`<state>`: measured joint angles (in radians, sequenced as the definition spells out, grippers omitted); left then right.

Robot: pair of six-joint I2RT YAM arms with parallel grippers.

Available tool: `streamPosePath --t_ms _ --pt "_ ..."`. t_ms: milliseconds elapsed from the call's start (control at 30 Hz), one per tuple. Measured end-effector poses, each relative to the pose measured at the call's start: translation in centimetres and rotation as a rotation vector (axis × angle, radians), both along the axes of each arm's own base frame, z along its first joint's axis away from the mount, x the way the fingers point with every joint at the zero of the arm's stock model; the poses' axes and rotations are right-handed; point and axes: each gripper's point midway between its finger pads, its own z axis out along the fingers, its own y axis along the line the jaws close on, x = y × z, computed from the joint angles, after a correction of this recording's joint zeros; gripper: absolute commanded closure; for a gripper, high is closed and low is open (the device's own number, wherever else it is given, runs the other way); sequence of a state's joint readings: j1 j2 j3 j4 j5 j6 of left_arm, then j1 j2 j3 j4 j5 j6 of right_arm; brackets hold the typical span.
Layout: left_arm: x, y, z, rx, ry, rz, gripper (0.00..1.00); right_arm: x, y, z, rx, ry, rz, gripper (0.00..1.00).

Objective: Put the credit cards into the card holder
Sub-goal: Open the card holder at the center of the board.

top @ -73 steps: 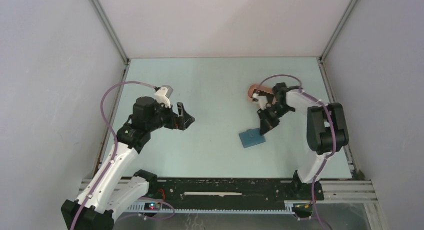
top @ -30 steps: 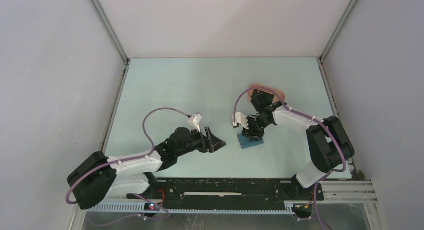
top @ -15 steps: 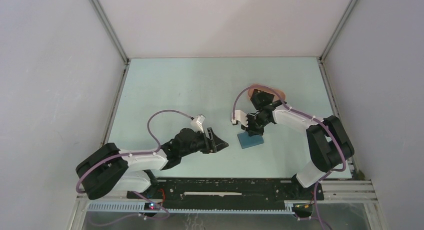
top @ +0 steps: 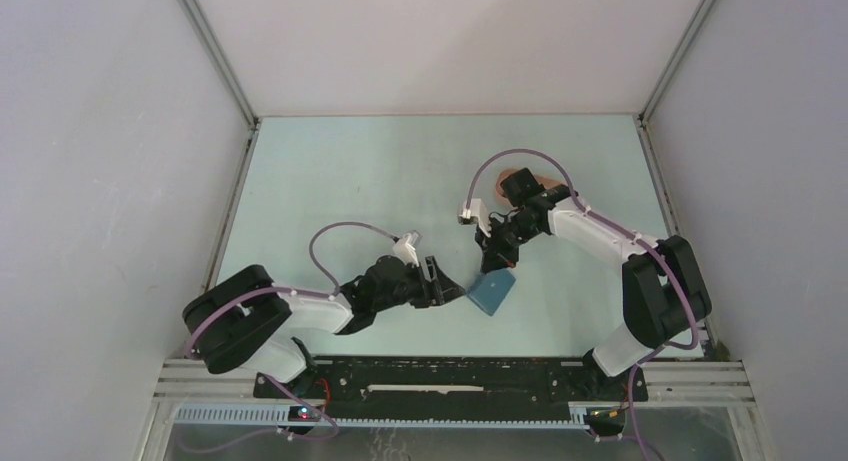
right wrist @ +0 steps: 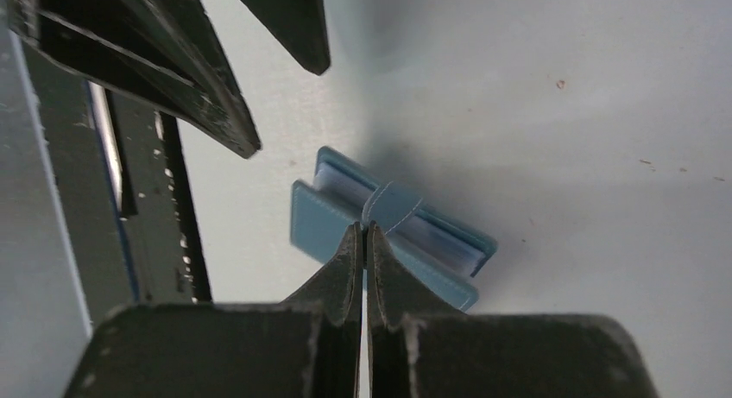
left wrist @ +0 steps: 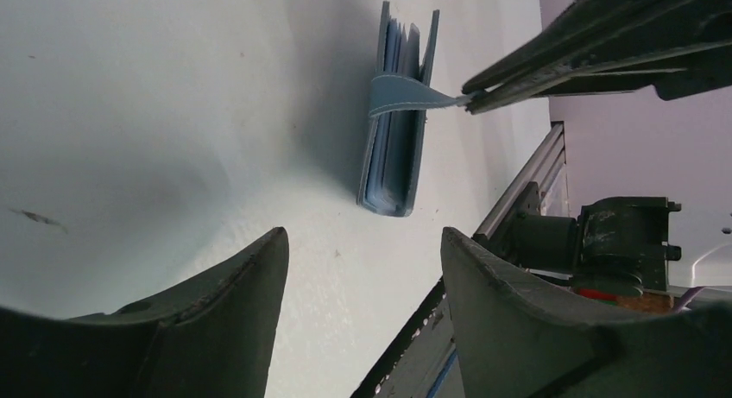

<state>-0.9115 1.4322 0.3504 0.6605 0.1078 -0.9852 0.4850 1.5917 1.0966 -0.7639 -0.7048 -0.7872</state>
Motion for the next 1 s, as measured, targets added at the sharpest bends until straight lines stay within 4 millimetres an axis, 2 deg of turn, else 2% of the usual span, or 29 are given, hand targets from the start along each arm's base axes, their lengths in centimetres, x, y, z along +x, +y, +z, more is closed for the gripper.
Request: streamPosePath --t_ms 167,467,667,833,900,1000 --pt "0.1 -0.3 -0.2 -0.005 -0.007 -0.007 0.29 -1.0 0.6 0.3 0.028 0.083 -0.016 1.0" --pt "0.2 -1.5 1.1 -0.026 -0.178 -0.098 0.28 -2.8 1.4 1.7 0.079 0.213 0.041 1.0" --pt "-0.1 -2.5 2.4 -0.05 -0.297 -0.162 0.35 -3.8 1.5 2.2 0.11 0.244 0.076 1.0" --pt "0.2 -3.4 1.4 -0.022 -0.311 -0.184 0.52 -4.1 1.6 2.5 0.124 0.258 0.082 1.0" --pt "0.4 -3.8 1.3 -0.02 -0.31 -0.187 0.73 -4.1 1.6 2.6 0.126 0.255 0.084 1.0" --pt "0.6 -4.3 1.5 -0.021 -0.321 -0.193 0.92 -4.0 1.7 2.6 0.13 0.251 0.085 0.98"
